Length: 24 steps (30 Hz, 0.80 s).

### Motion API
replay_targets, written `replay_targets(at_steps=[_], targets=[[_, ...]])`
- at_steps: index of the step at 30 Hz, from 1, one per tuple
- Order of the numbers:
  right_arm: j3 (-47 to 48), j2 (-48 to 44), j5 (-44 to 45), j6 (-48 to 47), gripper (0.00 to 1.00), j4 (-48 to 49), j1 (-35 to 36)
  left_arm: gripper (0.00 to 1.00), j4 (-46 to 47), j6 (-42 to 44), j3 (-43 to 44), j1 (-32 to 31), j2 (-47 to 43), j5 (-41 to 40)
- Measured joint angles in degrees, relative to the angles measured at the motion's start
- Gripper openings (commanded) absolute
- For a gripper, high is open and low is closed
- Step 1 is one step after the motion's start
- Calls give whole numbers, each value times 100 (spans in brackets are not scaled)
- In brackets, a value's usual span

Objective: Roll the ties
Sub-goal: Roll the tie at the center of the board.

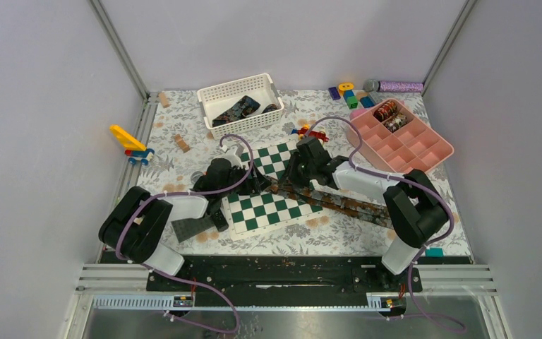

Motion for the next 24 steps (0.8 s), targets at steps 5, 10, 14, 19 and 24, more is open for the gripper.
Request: replay_targets(at_steps=[5,10,14,19,24], targets=[[11,96,-168,177,31,164,0,72,24,-17,-46,0,-164,-85],[11,387,-354,356,32,396,0,72,24,-20,-46,0,-166,-127],[15,533,-439,428,32,481,0,72,26,-20,-46,0,-166,-140],[101,706,-428,444,31,479,0,72,31,-17,-46,0,-98,-140],[127,732,-317,435,31,380,0,72,31,-17,-46,0,76,-138]])
